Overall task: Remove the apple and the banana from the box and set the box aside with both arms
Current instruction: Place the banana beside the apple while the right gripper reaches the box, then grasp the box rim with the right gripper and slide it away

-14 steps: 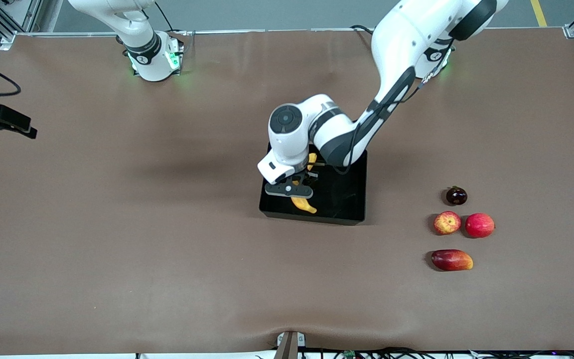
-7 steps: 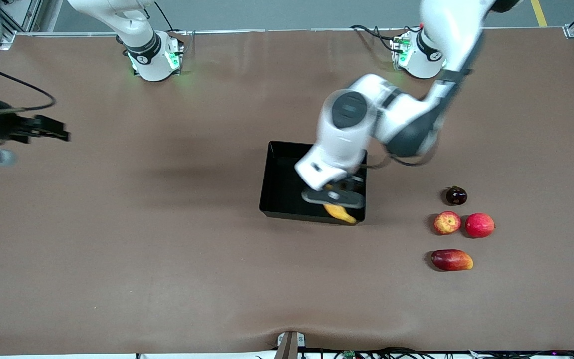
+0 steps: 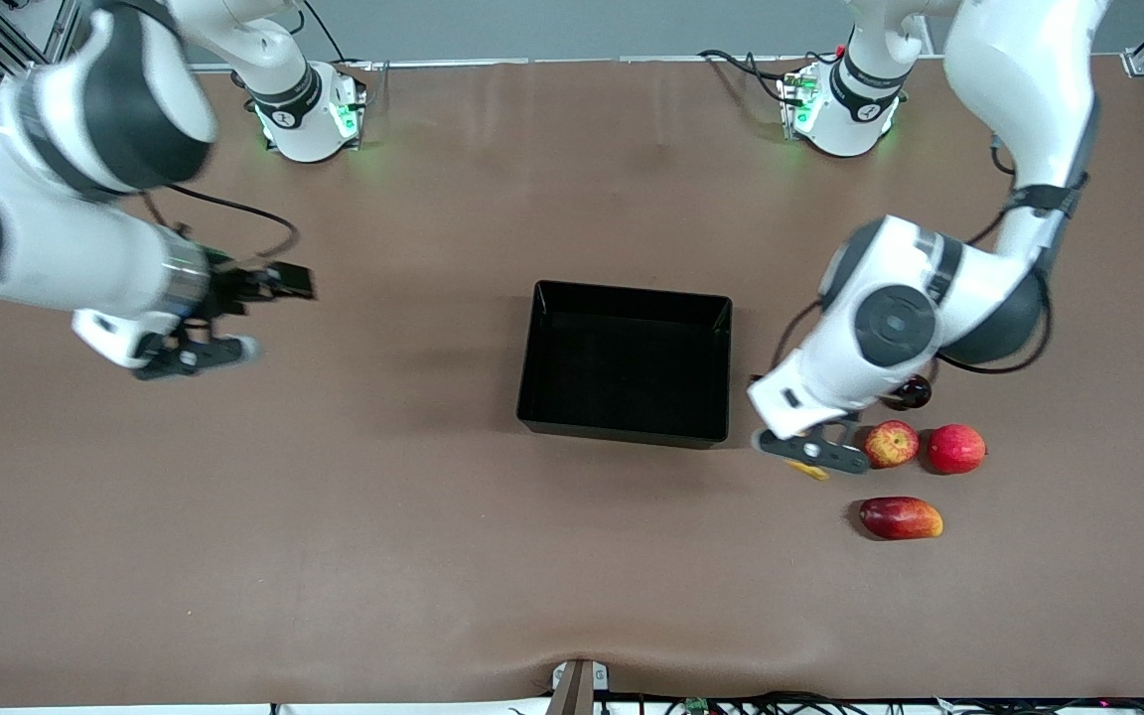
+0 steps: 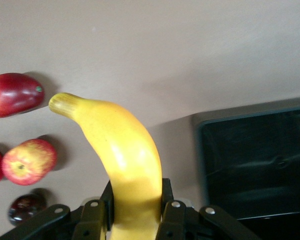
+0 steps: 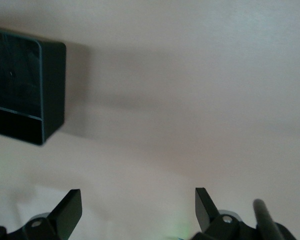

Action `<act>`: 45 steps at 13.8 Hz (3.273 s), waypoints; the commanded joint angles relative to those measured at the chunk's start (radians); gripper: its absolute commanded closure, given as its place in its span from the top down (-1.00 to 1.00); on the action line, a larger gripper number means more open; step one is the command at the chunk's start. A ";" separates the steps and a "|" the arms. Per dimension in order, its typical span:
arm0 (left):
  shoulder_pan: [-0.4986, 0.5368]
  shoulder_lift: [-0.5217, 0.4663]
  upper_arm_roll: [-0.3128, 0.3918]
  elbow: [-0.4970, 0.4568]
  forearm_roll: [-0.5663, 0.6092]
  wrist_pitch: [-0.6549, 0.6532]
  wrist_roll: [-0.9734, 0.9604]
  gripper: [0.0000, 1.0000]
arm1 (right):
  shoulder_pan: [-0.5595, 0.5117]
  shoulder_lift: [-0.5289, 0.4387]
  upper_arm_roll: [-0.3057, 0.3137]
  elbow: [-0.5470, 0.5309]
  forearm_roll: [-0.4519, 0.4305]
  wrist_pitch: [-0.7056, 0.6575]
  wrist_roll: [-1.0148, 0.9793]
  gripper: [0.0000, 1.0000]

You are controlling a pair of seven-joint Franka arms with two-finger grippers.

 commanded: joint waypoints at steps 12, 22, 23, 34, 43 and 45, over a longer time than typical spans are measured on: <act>0.148 0.119 0.014 -0.304 0.011 0.514 0.131 -1.00 | 0.375 0.364 -0.010 0.014 0.020 0.506 0.309 1.00; 0.153 -0.010 0.010 -0.269 0.008 0.340 0.115 1.00 | 0.409 0.422 -0.007 0.017 0.025 0.580 0.361 -1.00; 0.151 -0.045 0.008 -0.241 0.008 0.259 0.114 1.00 | 0.406 0.421 -0.007 0.018 0.023 0.580 0.382 -1.00; 0.222 -0.308 0.009 0.196 -0.037 -0.463 0.120 1.00 | 0.204 0.286 -0.011 0.069 0.022 0.318 0.383 -1.00; 0.228 -0.465 0.020 0.180 -0.113 -0.561 0.118 1.00 | -0.132 0.212 -0.019 -0.012 0.005 0.255 -0.011 -1.00; 0.229 -0.491 0.020 0.163 -0.118 -0.565 0.120 1.00 | -0.177 0.200 -0.020 -0.052 -0.029 0.289 -0.076 -1.00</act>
